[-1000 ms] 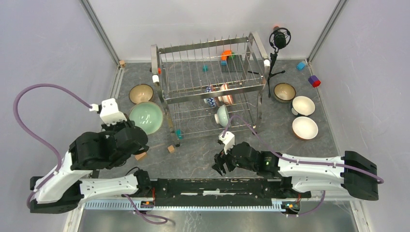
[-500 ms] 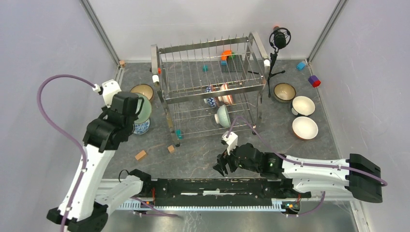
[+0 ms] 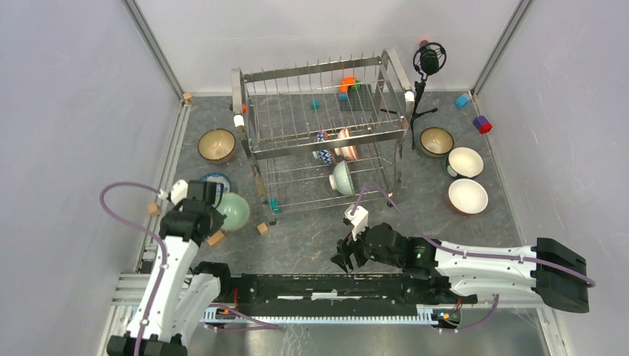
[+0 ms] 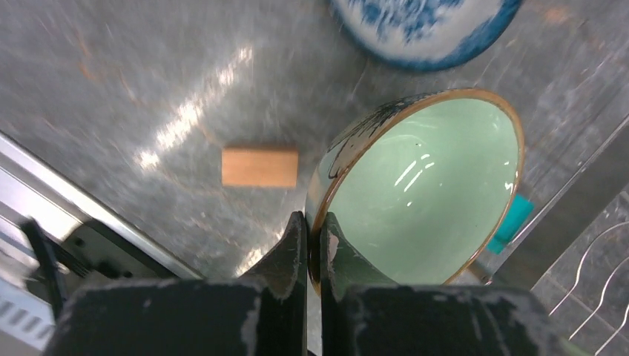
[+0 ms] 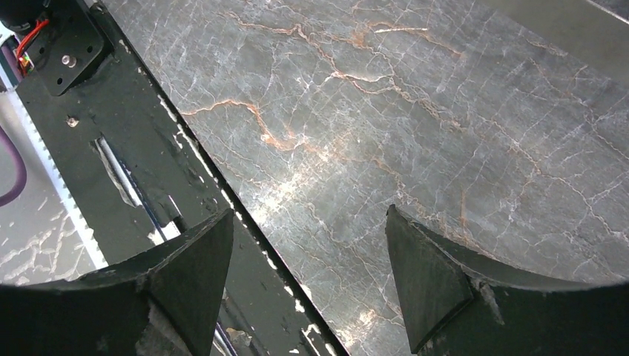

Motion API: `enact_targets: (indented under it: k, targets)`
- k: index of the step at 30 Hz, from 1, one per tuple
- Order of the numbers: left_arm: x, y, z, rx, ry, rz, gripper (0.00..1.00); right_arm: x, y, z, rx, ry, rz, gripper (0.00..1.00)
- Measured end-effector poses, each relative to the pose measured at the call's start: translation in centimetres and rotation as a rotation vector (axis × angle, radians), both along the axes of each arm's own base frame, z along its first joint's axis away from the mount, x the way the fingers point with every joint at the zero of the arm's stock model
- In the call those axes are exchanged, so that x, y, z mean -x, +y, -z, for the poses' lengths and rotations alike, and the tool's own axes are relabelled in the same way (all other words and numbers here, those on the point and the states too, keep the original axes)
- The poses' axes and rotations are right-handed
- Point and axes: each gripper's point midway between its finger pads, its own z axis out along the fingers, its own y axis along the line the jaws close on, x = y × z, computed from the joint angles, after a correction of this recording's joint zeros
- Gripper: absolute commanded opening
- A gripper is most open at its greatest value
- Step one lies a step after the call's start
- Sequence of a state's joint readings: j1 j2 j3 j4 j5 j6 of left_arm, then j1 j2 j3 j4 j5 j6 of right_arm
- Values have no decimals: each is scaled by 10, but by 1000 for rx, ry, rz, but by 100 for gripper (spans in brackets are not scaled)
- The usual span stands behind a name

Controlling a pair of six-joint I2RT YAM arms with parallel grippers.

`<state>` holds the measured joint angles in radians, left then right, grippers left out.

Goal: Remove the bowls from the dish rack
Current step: Place the bowl at the center of the board.

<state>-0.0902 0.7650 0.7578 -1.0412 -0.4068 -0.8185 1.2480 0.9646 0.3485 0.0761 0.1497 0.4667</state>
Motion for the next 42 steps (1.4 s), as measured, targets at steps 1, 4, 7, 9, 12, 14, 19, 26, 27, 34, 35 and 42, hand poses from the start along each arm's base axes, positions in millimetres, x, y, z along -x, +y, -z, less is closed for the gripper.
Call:
enact_targets:
  k: [1,4,7,9,12,14,19,26,27,34,35,42]
  targets:
    - [6,-4,10,33,0,-18,2,0,-1,1,1,0,0,80]
    - [23,-10,29,109,-32,-83,2,0,-2,1,-6,-2,1,80]
    - [24,-9,26,143,-106,-149,2,0,-1,0,-15,-2,2,79]
    - [22,-8,22,155,-142,-185,2,0,0,-1,-21,-1,4,79]
    - [22,-7,26,171,-148,-239,2,0,1,-3,-33,3,6,79]
    - [24,-7,33,184,-136,-274,2,1,2,-4,-42,5,7,79]
    - [35,-9,62,227,-106,-356,2,2,1,-1,-43,17,12,79]
    - [35,-11,76,298,-189,-443,2,3,-1,3,-37,23,16,79]
    - [35,-11,76,303,-195,-451,5,3,-1,3,-37,25,18,79]
    - [33,-12,78,326,-220,-472,37,3,-3,8,-34,32,23,79]
    - [32,-12,77,331,-227,-470,41,3,-3,7,-35,33,24,79]
    - [29,-22,72,386,-252,-433,64,2,-3,0,-59,23,31,79]
